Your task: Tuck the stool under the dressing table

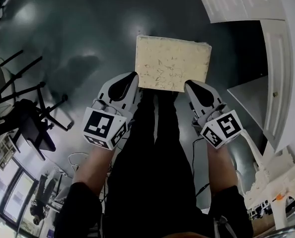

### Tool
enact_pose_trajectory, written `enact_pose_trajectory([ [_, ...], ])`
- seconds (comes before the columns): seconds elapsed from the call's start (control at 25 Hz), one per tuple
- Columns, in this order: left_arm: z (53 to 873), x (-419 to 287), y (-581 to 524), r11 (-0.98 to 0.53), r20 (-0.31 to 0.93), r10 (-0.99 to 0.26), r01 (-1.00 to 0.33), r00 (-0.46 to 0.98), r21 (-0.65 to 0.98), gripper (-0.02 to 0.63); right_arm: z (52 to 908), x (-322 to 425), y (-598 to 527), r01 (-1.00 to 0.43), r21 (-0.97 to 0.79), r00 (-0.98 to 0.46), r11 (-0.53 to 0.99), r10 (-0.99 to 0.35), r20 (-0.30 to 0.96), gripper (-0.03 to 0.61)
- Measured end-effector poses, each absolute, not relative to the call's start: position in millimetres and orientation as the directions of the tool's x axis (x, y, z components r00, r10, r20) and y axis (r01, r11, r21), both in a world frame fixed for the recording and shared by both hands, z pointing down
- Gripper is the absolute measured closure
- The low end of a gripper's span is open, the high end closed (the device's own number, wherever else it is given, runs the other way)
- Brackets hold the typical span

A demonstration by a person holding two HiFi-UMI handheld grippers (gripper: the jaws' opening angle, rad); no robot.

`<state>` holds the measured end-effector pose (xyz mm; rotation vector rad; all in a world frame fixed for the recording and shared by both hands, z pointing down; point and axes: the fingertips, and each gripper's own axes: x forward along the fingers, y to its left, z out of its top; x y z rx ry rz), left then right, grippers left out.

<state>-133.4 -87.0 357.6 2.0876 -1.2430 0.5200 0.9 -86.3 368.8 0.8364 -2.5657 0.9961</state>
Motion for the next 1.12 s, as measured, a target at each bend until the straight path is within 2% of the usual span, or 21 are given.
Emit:
enact_pose_trajectory([
  [0.68,499,-146,-83,-0.316,0.669,-0.563,-0.874,0.485,0.368,0.607,493,-27,-78,-0.569,-0.535,-0.812,0.624,-0.323,0.486,0.557],
  [1.0,544,-153,-82,-0.277,0.703,-0.531,-0.881,0.474,0.384,0.606,533,-4,-92,-0.634,-0.494,-0.759,0.595,-0.353,0.548,0.554],
  [1.04,551,-154,-82,-0.274,0.709,-0.526,-0.883,0.47,0.382,0.598,539,3,-95,-0.646,-0.488,-0.748,0.587,-0.36,0.558,0.553],
  [1.08,558,-154,-81,-0.265,0.716,-0.517,-0.883,0.469,0.387,0.545,546,9,-96,-0.658,-0.483,-0.737,0.578,-0.362,0.571,0.543],
  [1.12,566,-155,-79,-0.253,0.726,-0.502,-0.883,0.47,0.396,0.447,553,15,-97,-0.669,-0.481,-0.726,0.566,-0.36,0.586,0.475],
])
